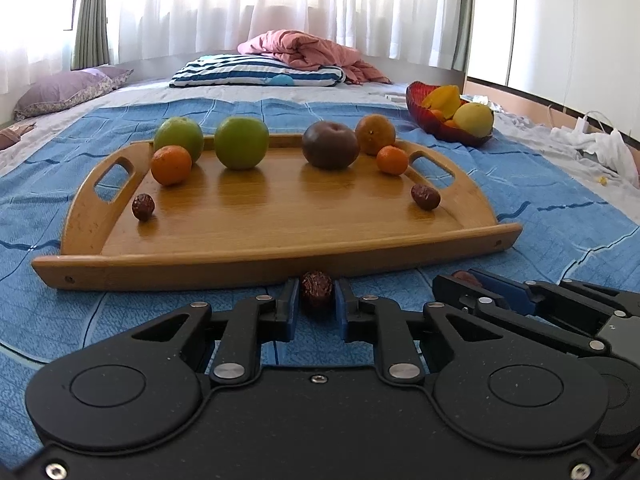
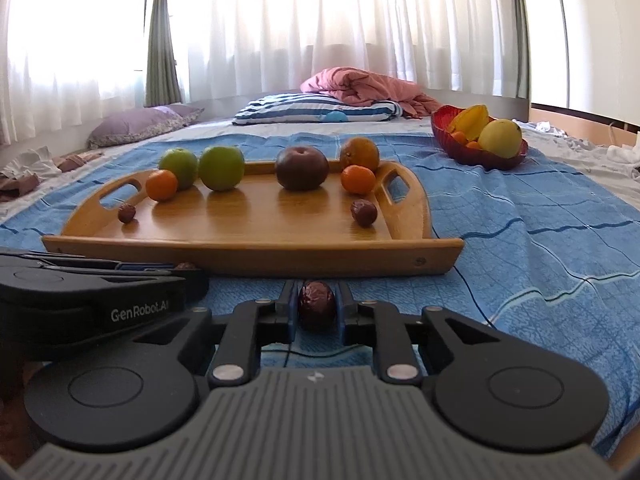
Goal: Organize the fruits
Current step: 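Lift both held dates and carry them over the tray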
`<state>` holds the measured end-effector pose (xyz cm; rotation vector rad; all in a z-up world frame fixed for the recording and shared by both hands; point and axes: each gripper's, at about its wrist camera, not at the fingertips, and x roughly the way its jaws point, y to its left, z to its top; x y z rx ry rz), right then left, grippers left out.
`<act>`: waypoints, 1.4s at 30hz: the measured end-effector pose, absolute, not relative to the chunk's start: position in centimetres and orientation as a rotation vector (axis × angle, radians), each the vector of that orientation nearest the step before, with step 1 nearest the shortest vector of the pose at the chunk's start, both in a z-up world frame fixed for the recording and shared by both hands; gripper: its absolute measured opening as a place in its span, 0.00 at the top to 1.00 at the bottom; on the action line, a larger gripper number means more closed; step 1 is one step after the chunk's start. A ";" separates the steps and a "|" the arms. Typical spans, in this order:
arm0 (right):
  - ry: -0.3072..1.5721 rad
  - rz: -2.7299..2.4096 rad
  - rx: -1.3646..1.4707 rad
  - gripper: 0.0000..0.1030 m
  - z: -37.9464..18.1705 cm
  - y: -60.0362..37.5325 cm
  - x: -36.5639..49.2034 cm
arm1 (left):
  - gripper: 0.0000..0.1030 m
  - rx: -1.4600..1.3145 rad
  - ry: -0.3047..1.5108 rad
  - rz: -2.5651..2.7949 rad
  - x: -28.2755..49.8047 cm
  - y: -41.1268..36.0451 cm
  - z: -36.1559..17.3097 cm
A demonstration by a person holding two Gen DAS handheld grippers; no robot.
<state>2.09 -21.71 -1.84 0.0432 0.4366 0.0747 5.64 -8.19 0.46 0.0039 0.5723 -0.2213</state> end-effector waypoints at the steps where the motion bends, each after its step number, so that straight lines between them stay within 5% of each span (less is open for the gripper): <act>1: 0.433 0.076 0.042 0.78 -1.7 -21.7 2.1 | 0.83 0.006 0.568 -0.219 5.6 -8.2 0.6; 42: 0.367 0.112 0.030 0.77 1.5 -19.4 7.5 | 0.83 -0.041 0.525 -0.119 9.9 -3.5 3.9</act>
